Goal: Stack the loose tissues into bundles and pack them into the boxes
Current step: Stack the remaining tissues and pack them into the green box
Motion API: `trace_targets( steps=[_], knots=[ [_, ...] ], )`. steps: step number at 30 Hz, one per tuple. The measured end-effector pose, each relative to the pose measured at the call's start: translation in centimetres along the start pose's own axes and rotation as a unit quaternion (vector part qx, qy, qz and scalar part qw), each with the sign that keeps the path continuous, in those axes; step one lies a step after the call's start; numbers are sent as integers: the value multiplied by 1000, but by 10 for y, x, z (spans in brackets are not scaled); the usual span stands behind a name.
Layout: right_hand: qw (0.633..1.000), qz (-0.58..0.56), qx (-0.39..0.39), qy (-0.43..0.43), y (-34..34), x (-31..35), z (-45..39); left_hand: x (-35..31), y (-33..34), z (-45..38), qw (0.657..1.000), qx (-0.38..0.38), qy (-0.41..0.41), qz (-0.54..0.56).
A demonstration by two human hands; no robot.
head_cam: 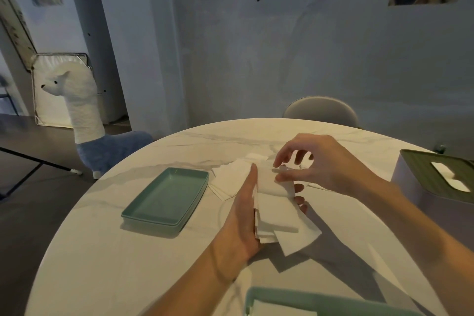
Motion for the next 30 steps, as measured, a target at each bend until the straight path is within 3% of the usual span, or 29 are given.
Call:
trace_targets(
  steps=[6, 12, 17, 22, 24, 27, 28, 30],
  knots=[
    [999, -7, 51, 4, 9, -1, 1, 1, -8, -3, 1000, -3, 15, -19],
    [997, -8, 79, 25, 18, -7, 2, 6, -7, -5, 999, -16, -23, -21],
    [996, -24, 78, 24, 12, 0, 1, -1, -9, -7, 999, -31, 21, -32],
    [969, -94, 224, -42, 4, 19, 17, -10, -20, 8, 994, -53, 54, -84],
    [975, -112, 191, -33, 0, 19, 14, -12, -16, 15, 995, -41, 38, -84],
    [998, -50, 15, 24, -5, 2, 1, -13, -10, 15, 992, -24, 34, -120],
    [999, -30, -6, 35, -5, -2, -1, -12, -7, 17, 991, -13, 25, -130],
    [998, -15, 24, 48, 3, -9, -1, -7, -5, 21, 991, 12, -6, -134]
  ],
)
Point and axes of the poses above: each hand's wrist, its own z-axis away from the middle knuckle, its own y-axis out of the palm, x = y × z, the point moved 5 cm from there along -z, towards the middle knuckle, and after that the axes turned 10 degrees about z, right-handed, at the moved point
